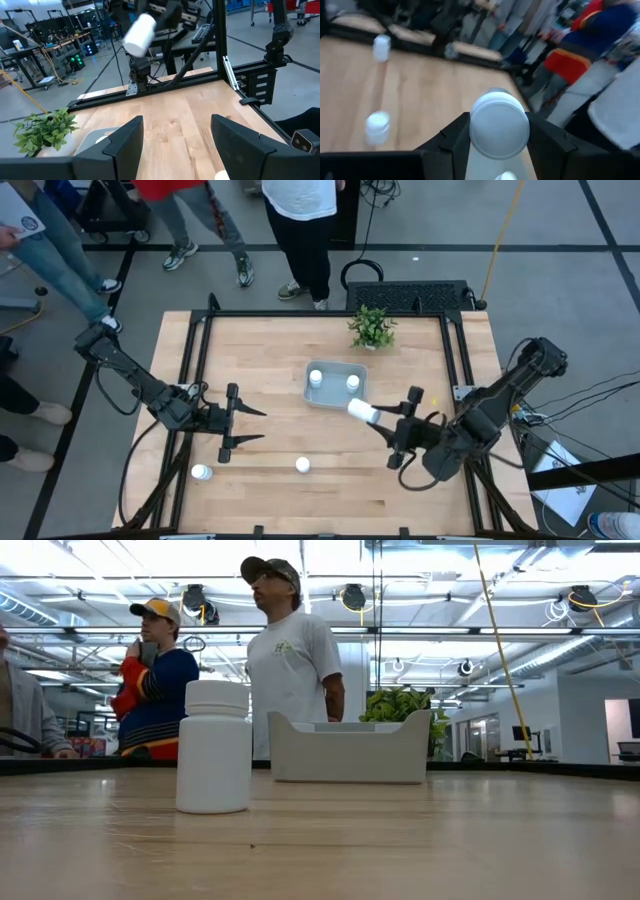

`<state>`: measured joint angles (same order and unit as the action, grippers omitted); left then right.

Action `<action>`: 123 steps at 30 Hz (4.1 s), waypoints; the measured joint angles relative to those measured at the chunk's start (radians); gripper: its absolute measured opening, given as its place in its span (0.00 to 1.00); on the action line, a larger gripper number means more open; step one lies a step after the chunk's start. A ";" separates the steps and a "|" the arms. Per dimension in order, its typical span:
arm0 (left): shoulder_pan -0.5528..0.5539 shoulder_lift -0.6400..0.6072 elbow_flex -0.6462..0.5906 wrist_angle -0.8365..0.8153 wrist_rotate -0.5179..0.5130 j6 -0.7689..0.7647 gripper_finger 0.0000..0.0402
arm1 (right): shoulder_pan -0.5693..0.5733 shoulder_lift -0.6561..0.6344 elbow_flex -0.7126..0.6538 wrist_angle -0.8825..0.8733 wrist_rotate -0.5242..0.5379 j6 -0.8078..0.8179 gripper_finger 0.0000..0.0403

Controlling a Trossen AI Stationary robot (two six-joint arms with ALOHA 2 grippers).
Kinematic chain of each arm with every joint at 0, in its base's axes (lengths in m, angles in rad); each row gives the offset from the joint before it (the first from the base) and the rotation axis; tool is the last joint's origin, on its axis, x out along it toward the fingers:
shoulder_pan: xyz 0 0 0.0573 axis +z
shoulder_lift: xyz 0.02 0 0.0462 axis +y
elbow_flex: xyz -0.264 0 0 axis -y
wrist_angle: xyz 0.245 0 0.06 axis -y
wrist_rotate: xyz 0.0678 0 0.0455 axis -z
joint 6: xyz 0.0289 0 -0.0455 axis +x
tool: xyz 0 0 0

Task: Pick and place pill bottles into a basket
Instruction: Put the white medicine bottle into the bin

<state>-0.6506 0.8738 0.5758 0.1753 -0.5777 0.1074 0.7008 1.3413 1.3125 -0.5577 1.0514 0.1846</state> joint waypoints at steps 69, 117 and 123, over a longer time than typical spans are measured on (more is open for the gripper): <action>0.001 0.000 0.000 -0.001 -0.016 0.016 0.60 | -0.506 -0.473 -0.794 1.130 -0.907 -0.293 0.37; 0.001 0.000 0.000 -0.029 -0.105 -0.012 0.60 | -0.917 0.417 0.332 -0.298 -1.133 -0.147 0.37; 0.001 0.000 0.000 -0.030 -0.105 -0.012 0.60 | -0.922 0.511 0.404 -0.365 -1.141 -0.156 0.37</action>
<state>-0.6495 0.8742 0.5755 0.1449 -0.6825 0.0950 -0.2211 1.8527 1.7161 -0.9223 -0.0894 0.0284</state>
